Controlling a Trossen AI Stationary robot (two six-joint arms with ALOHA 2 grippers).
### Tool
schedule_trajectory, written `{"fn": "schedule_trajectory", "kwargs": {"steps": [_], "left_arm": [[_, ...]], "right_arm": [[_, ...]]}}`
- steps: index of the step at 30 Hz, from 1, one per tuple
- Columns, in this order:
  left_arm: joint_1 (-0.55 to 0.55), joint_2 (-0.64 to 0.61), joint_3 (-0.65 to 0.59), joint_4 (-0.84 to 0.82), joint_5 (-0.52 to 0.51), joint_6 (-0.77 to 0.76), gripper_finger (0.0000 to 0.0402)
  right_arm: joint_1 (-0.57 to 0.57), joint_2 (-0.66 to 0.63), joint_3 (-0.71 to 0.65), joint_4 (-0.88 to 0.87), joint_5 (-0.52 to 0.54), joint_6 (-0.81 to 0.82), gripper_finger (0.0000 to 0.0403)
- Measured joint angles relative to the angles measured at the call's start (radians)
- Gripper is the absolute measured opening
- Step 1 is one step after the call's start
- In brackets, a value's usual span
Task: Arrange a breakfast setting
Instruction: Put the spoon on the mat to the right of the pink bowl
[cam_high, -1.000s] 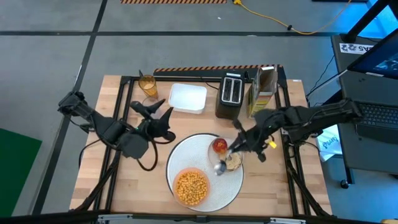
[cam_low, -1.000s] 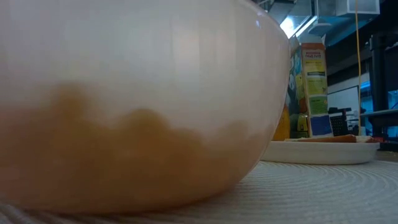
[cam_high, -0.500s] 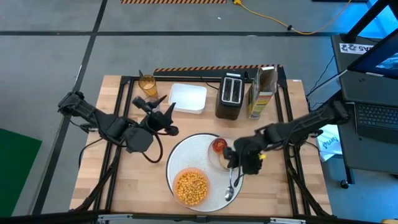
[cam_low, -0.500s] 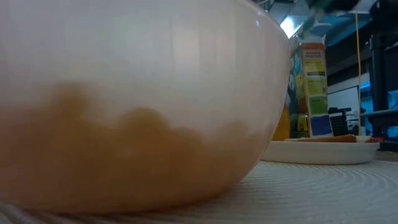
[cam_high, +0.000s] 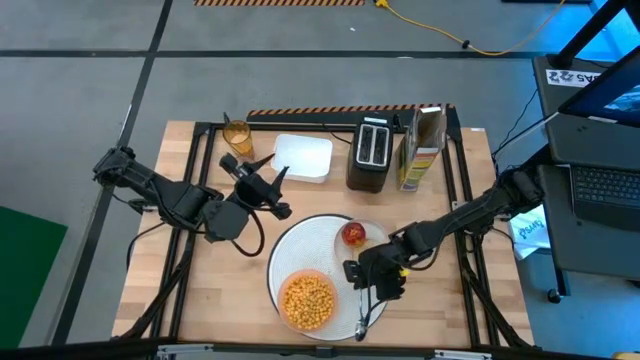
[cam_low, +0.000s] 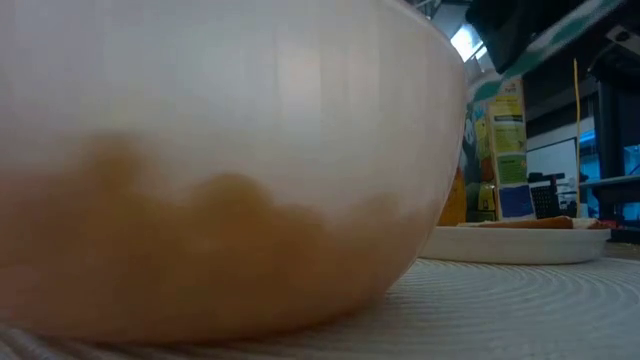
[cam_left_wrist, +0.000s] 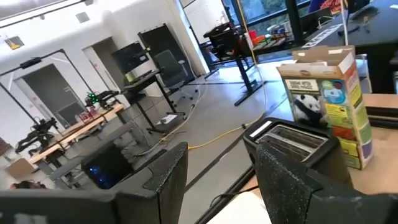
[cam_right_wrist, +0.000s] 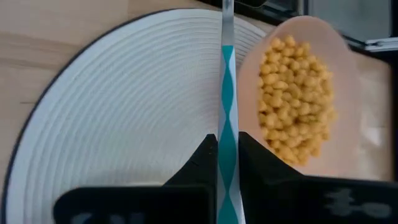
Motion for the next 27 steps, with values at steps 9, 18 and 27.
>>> {"fn": "schedule_trajectory", "kwargs": {"steps": [9,18,27], "left_arm": [[-0.005,0.000,0.000,-0.004,0.082,-0.267,0.0174],[0.040,0.000,0.000,-0.037,0.266,-0.318,0.0174],[0.043,0.000,0.000,-0.071,0.322,-0.318,0.0174]], "right_arm": [[0.008,0.088,0.004,0.140,-0.010,0.104,0.0017],[0.006,0.200,0.051,0.149,-0.010,0.102,0.0017],[0.006,0.271,0.064,0.153,-0.031,0.079,0.0017]]}}
